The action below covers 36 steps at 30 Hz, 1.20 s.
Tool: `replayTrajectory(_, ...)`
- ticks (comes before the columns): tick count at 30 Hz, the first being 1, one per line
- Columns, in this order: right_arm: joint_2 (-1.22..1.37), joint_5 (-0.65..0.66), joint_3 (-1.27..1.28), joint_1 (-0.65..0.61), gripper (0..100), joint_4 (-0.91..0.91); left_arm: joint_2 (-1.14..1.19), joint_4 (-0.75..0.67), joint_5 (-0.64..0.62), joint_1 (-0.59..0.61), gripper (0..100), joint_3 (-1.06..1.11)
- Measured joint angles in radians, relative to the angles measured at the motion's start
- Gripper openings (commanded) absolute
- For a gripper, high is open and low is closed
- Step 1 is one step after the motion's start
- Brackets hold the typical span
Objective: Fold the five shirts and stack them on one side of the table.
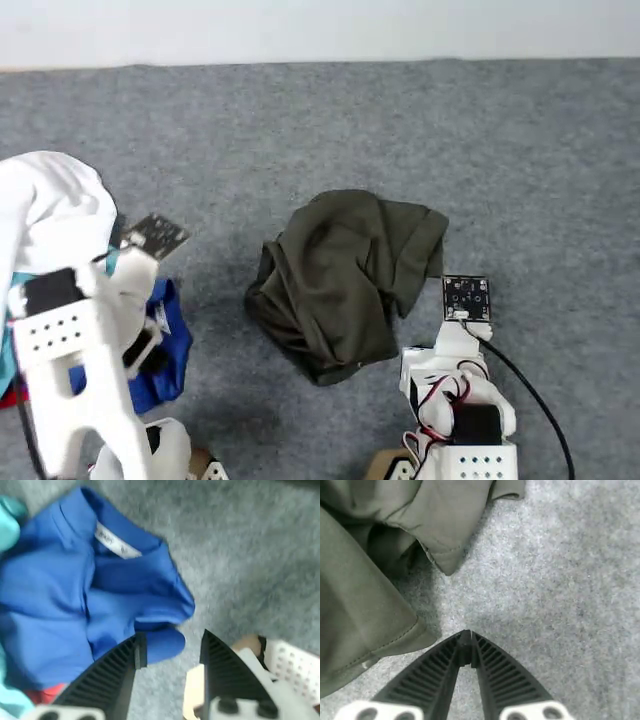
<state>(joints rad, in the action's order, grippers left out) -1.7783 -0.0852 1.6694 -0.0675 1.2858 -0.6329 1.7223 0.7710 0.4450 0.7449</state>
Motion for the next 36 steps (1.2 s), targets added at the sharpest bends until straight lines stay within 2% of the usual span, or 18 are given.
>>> replayTrajectory(7,0.0,0.0,0.0,0.0,1.2,0.0,-0.008,-0.147,0.041,0.094,18,0.117)
replayTrajectory(12,0.0,0.0,0.0,0.0,1.2,0.0,-0.008,-0.29,0.043,0.1,11,0.249)
replayTrajectory(15,0.0,0.0,0.0,0.0,1.0,0.0,-0.008,-0.367,0.043,0.1,1,0.307)
replayTrajectory(20,0.0,0.0,0.0,0.0,1.0,0.0,-0.009,-0.388,0.043,0.112,0,0.307)
replayTrajectory(24,0.0,0.0,0.0,0.0,1.0,0.0,-0.009,-0.356,0.043,0.193,0,0.184)
replayTrajectory(30,0.0,0.0,0.0,0.0,1.0,0.0,-0.009,-0.362,0.043,0.382,0,-0.103)
replayTrajectory(36,0.0,0.0,0.0,0.0,1.0,0.0,-0.009,-0.517,0.049,0.571,0,-0.183)
